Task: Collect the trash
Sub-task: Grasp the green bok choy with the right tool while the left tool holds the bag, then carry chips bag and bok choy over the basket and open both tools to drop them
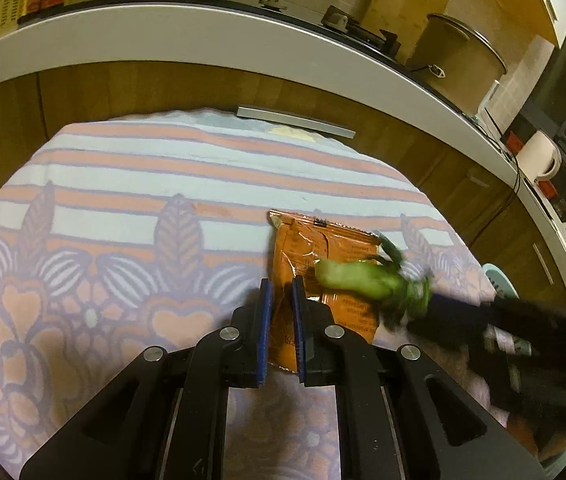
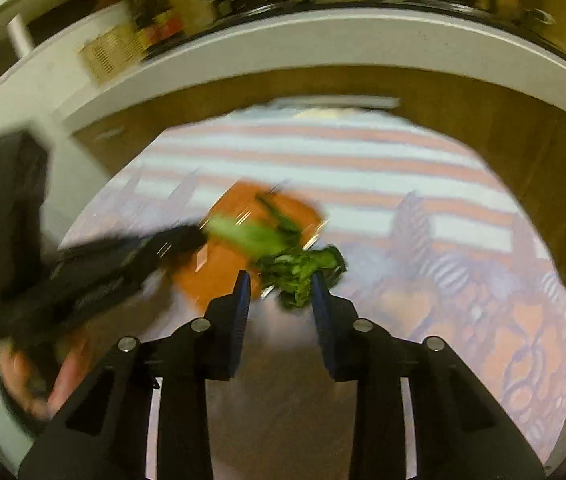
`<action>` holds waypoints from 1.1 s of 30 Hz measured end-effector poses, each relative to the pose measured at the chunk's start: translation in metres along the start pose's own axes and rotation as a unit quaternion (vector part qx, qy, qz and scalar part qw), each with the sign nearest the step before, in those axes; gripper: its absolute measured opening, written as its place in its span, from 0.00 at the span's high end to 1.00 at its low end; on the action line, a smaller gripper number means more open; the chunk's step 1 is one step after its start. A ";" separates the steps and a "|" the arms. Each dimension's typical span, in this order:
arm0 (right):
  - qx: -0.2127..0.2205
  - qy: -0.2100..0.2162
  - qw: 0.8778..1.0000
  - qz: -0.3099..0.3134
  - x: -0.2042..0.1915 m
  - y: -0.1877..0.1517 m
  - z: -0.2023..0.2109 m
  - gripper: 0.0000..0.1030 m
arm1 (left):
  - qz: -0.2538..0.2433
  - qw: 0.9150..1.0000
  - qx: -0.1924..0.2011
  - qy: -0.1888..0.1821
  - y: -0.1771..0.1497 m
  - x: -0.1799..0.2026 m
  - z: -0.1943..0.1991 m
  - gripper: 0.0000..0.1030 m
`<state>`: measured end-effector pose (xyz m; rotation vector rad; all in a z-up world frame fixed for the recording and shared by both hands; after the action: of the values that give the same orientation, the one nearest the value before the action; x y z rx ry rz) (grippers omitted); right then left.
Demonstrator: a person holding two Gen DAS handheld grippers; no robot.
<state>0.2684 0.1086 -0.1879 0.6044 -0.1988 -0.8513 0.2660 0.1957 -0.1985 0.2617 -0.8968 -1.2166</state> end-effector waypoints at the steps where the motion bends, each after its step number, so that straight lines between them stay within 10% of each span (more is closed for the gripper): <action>1: 0.002 -0.006 1.000 0.007 -0.001 -0.002 0.002 0.73 | 0.001 1.000 0.000 -0.001 0.000 -0.001 0.001 0.92; 4: 0.015 -0.020 0.999 0.031 -0.003 0.001 0.008 0.69 | 0.003 1.000 -0.001 -0.004 0.000 -0.001 0.000 0.92; 6: 0.026 -0.038 0.998 0.034 0.001 0.007 0.007 0.44 | 0.003 1.000 -0.001 -0.005 0.000 -0.001 0.001 0.92; 14: 0.022 -0.056 0.996 0.060 -0.005 0.023 -0.030 0.42 | 0.008 1.000 -0.002 -0.012 0.001 -0.004 0.001 0.92; 18: 0.027 -0.053 0.996 0.071 -0.009 0.016 -0.034 0.76 | 0.011 1.000 -0.003 -0.016 0.001 -0.004 0.001 0.92; 21: 0.051 -0.061 0.995 0.054 0.000 0.016 -0.020 0.81 | 0.007 1.000 -0.004 -0.012 0.000 -0.002 0.002 0.91; 27: 0.082 -0.081 0.993 -0.008 0.037 0.018 0.010 0.81 | -0.035 0.999 0.003 0.031 0.006 0.009 0.002 0.34; 33: 0.082 -0.068 0.994 -0.035 0.050 0.015 0.015 0.81 | -0.047 0.997 -0.046 0.037 0.011 0.018 -0.025 0.26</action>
<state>0.3043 0.0722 -0.1708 0.7106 -0.3757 -0.9512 0.2924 0.1765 -0.1992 0.2758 -0.7706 -1.3232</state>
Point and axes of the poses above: each gripper's, at about its wrist camera, not at the fingertips, and z roughly against the way its jaws point, x to its right, y to its top, the point moved 10 cm from there along -z, roughly the way its jaws point, and after that the axes turned 12 degrees about -y, right-handed, at the moved point
